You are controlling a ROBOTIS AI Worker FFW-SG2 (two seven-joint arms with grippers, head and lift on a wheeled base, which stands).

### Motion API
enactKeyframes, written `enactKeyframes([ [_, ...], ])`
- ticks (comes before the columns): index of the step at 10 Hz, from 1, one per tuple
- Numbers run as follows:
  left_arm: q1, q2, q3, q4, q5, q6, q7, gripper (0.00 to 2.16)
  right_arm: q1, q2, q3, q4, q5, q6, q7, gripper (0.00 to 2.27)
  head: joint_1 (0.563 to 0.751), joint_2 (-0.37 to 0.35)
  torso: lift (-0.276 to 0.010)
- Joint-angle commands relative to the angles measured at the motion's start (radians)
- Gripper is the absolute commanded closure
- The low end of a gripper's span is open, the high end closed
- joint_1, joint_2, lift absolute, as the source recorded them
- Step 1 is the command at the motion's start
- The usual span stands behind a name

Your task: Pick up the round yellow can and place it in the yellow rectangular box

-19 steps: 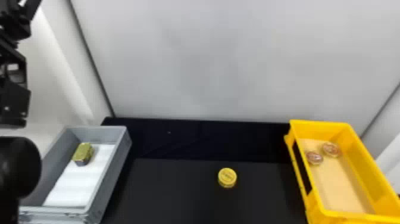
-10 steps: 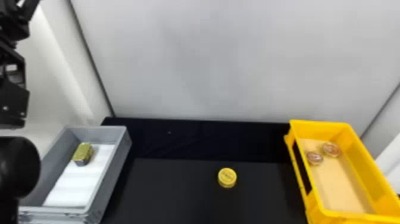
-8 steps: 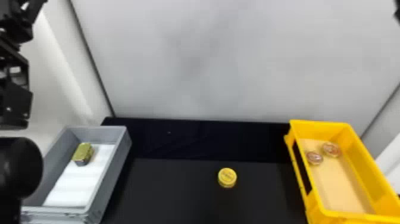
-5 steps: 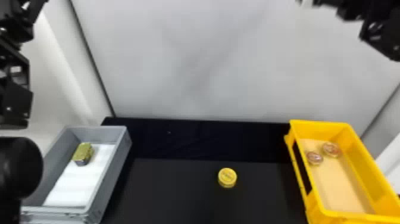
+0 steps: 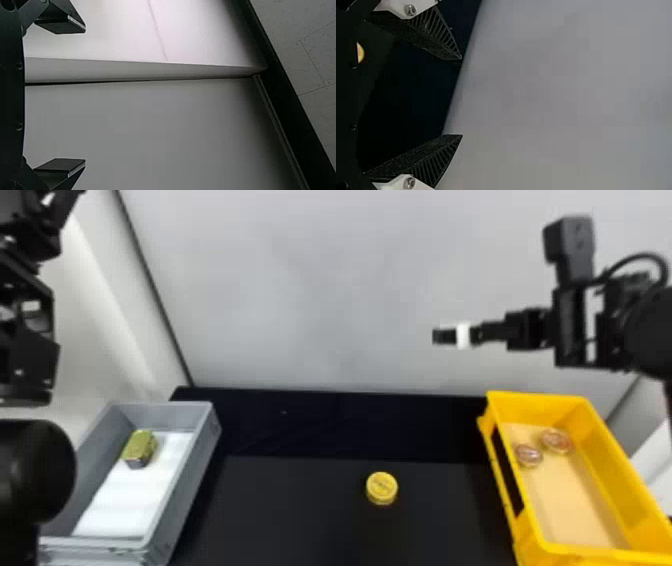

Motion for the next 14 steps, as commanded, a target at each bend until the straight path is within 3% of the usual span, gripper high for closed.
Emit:
enactKeyframes([
  [1,-0.005,0.001,-0.008,0.003,0.0,0.001,0.001,0.1,0.05,-0.005,0.029,0.085,0.013,0.004,0.039,0.07,0.663,0.054,-0.002],
  [3,-0.02,0.003,-0.022,0.009,0.0,-0.002,0.0,0.1,0.065,-0.005,0.039,0.227,0.013,-0.008,0.174,0.12,0.663,0.054,-0.002],
  [4,-0.023,0.003,-0.025,0.01,0.0,-0.002,0.0,0.1,0.067,-0.011,0.096,0.292,0.024,-0.022,0.198,0.12,0.663,0.054,-0.002],
  [5,-0.023,0.003,-0.027,0.01,0.0,-0.002,0.001,0.1,0.068,-0.01,0.167,0.332,0.107,-0.057,0.247,0.12,0.663,0.054,-0.002],
  [6,-0.026,0.003,-0.03,0.012,0.0,-0.002,0.0,0.1,0.07,0.012,0.214,0.376,0.26,-0.099,0.37,0.12,0.663,0.054,-0.002],
  [7,-0.028,0.003,-0.031,0.012,0.0,-0.005,0.0,0.1,0.079,0.065,0.231,0.442,0.495,-0.183,0.537,0.12,0.663,0.054,-0.002],
  [8,-0.03,0.001,-0.036,0.017,-0.001,-0.008,0.0,0.1,0.086,0.082,0.257,0.474,0.599,-0.269,0.567,0.12,0.663,0.054,-0.002],
  [9,-0.034,0.001,-0.042,0.023,0.0,-0.011,0.0,0.1,0.082,0.087,0.285,0.539,0.605,-0.333,0.562,0.12,0.663,0.054,-0.002],
  [11,-0.043,0.0,-0.054,0.033,-0.001,-0.019,0.0,0.1,0.056,0.101,0.306,0.708,0.579,-0.488,0.547,0.12,0.663,0.054,-0.002],
  [14,-0.059,-0.008,-0.073,0.049,0.0,-0.031,0.001,0.1,0.03,0.127,0.302,0.839,0.518,-0.574,0.495,0.12,0.663,0.054,-0.002],
])
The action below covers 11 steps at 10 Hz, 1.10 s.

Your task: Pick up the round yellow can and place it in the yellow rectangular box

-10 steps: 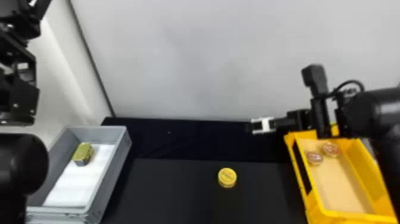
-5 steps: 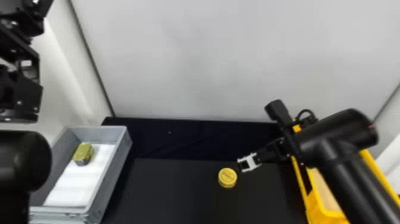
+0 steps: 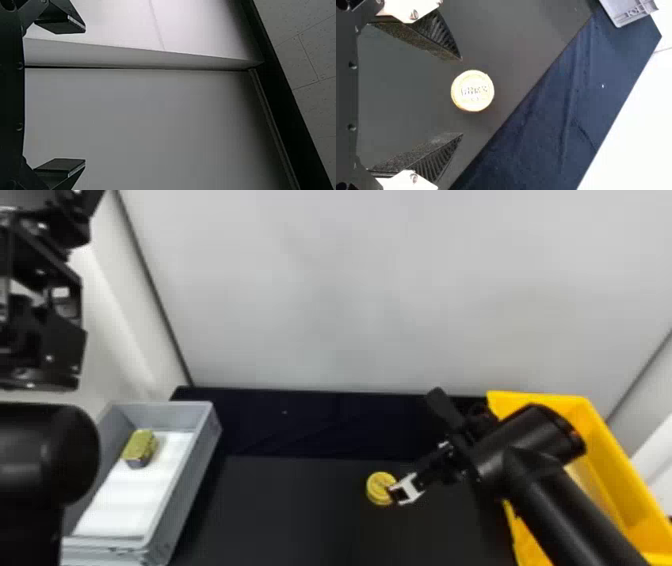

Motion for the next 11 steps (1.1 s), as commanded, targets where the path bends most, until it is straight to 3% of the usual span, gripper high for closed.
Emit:
enactKeyframes([
  [1,-0.015,-0.006,-0.018,0.014,0.0,-0.012,0.0,0.1,-0.019,0.023,-0.002,0.086,-0.028,-0.052,-0.034,0.12,0.663,0.054,-0.002],
  [6,-0.026,-0.009,-0.029,0.023,0.0,-0.021,0.0,0.1,-0.036,0.06,0.017,0.201,-0.056,-0.267,-0.159,0.08,0.663,0.054,-0.002],
  [11,-0.027,-0.012,-0.029,0.023,0.0,-0.029,0.0,0.1,0.007,0.089,0.021,0.249,-0.085,-0.331,-0.201,0.09,0.663,0.054,-0.002],
])
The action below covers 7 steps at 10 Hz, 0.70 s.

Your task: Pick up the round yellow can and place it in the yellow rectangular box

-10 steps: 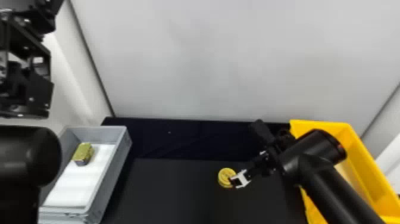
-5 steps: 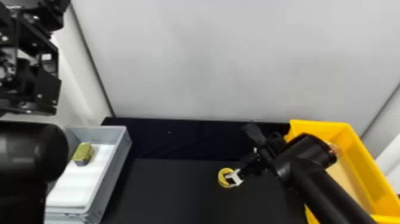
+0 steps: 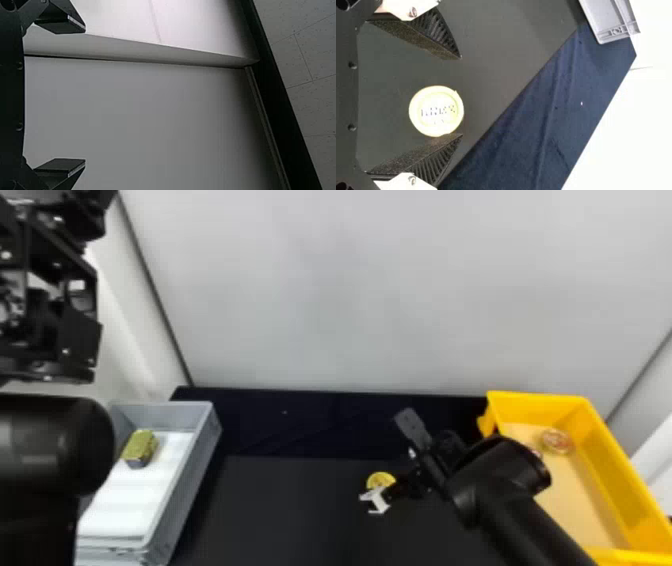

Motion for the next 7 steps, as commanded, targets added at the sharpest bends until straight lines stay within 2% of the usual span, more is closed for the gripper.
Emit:
enactKeyframes([
  [1,-0.002,0.0,-0.003,0.0,0.0,-0.002,0.0,0.1,0.002,0.004,0.007,0.042,-0.005,-0.034,-0.011,0.09,0.663,0.054,-0.002],
  [7,-0.002,0.004,0.0,0.0,0.001,-0.005,-0.002,0.1,-0.023,-0.003,0.017,0.101,0.001,-0.088,-0.035,0.09,0.663,0.054,-0.002],
])
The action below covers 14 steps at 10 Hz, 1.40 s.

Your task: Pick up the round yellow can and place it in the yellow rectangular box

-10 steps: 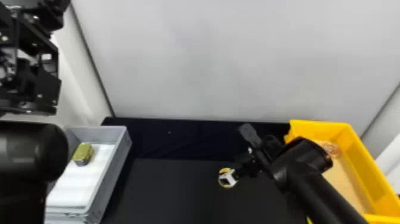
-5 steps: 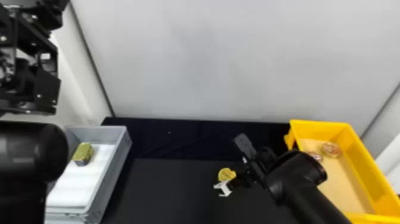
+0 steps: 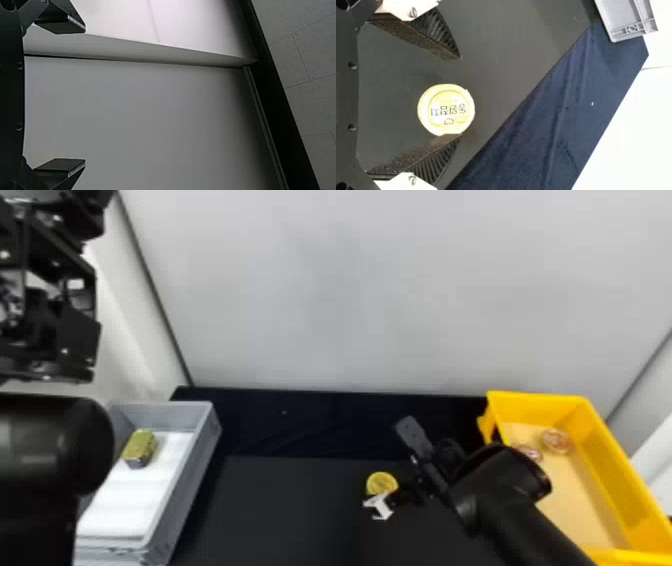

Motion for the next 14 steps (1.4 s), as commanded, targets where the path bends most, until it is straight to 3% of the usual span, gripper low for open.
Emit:
enactKeyframes([
  [1,-0.003,0.001,0.0,0.0,0.0,-0.001,-0.001,0.1,-0.008,0.0,0.002,0.02,0.001,-0.013,-0.001,0.09,0.663,0.054,-0.002],
  [14,-0.008,0.001,-0.011,0.002,0.0,-0.008,-0.001,0.1,-0.033,0.009,-0.011,0.132,0.003,-0.056,-0.031,0.1,0.663,0.054,-0.002],
])
